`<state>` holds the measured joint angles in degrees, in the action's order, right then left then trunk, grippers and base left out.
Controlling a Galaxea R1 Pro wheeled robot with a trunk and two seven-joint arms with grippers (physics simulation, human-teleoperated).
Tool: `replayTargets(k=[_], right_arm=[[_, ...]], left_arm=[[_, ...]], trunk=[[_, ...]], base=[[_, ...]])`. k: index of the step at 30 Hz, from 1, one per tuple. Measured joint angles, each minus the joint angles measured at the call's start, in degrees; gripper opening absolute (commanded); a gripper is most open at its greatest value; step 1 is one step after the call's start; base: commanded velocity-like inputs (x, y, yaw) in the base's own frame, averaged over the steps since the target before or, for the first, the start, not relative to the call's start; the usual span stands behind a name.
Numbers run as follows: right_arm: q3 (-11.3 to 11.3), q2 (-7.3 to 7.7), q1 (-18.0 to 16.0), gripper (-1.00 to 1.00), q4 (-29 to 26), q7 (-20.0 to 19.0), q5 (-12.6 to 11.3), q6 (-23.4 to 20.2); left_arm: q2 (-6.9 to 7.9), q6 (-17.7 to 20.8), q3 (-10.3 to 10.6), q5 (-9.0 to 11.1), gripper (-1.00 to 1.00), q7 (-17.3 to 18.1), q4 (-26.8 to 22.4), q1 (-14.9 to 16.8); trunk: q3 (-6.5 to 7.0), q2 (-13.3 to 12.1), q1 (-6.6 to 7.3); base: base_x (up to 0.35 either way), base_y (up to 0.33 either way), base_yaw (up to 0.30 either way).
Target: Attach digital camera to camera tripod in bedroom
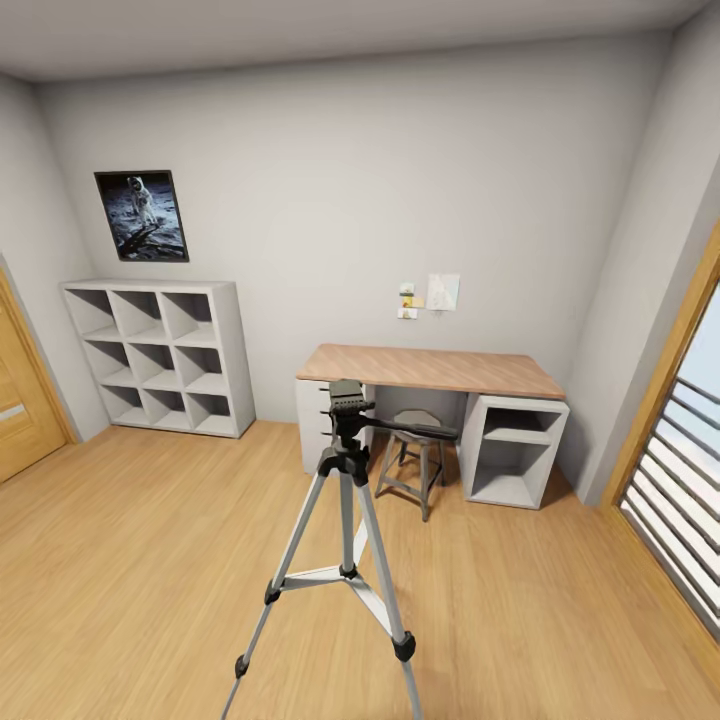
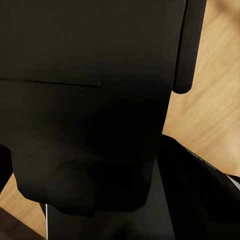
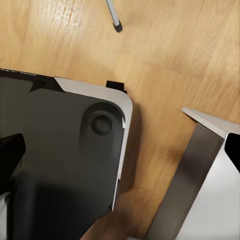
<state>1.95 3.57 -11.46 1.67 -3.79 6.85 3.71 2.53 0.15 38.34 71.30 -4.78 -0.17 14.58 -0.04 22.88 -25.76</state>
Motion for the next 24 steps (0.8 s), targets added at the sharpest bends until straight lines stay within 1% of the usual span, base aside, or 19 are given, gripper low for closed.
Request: replayTargets(k=[11,24], right_arm=[[0.0,0.36,0.0,1.0,0.0,-0.7,0.1,-0.1],[0.1,0.36,0.0,1.0,0.0,-0.2,0.1,0.1]], left_arm=[[0.01,0.0,0.0,0.0,-1.0,0.0,0.0,0.0],[0.02,0.0,0.0,0.1,-1.0,-0.6,0.0,0.0]], trunk=[[-0.7,-0.1,0.01],[-1.84,-0.1,0.01]], base=[[0.0,0.0,0.0],[0.0,0.0,0.0]])
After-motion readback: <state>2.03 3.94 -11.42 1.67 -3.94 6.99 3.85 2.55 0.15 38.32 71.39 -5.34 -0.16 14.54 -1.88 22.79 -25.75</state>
